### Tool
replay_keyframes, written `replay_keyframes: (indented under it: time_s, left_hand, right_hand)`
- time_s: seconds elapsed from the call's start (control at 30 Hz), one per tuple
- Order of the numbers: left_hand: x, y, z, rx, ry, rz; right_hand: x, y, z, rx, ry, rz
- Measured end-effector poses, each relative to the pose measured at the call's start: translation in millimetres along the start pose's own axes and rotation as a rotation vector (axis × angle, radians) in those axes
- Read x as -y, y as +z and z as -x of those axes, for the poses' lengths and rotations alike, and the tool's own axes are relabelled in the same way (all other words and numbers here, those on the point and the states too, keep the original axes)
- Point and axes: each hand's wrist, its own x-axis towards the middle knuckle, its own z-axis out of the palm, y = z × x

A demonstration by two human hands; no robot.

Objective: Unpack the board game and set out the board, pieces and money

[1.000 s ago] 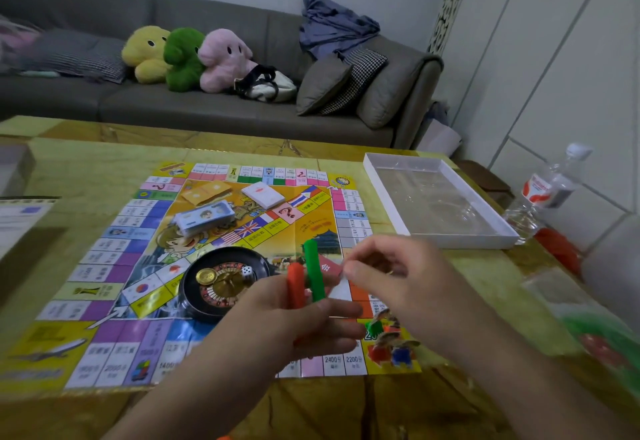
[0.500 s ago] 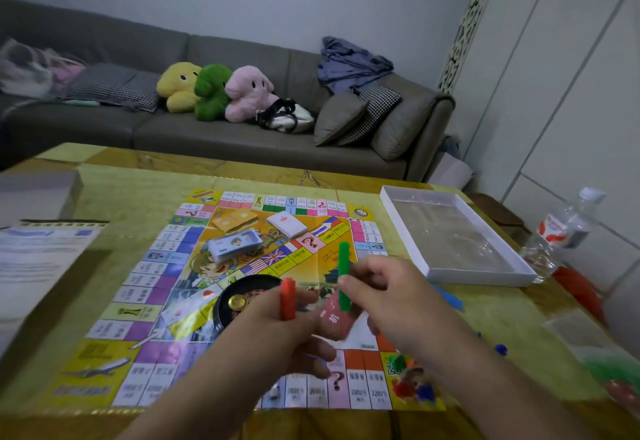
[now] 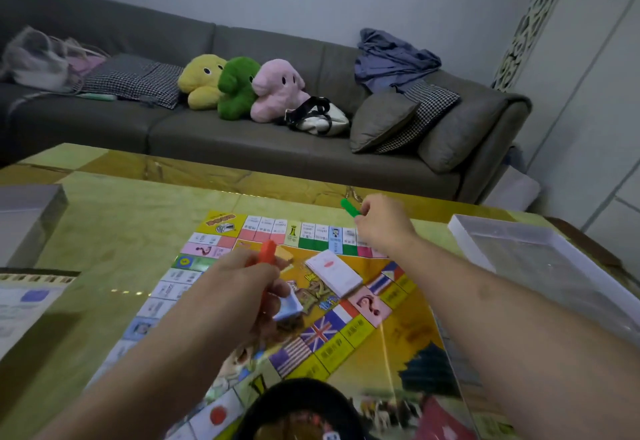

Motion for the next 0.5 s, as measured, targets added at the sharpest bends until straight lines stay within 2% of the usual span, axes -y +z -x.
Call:
replay_keyframes:
  time_s: [0.1, 0.27, 0.4, 0.5]
  left_hand:
    - [10.1, -12.1, -17.6, -0.008, -0.005, 0.018]
    - [21.1, -22.8, -28.4, 0.014, -0.008, 0.056]
    - [22.0, -23.9, -25.5, -0.021, -0.046, 0.149]
    - [14.2, -24.2, -7.6, -0.066, -0.083, 0.265]
  right_hand:
    - [-2.1, 30.0, -42.0, -0.069, -0.016, 0.105]
    - [-0.2, 56.8, -71.8, -0.024, -0.027, 0.168]
    - [6.5, 32.1, -49.8, -0.093, 0.027, 0.04]
    - [15.0, -14.1, 2.7, -0.087, -0.045, -0.118]
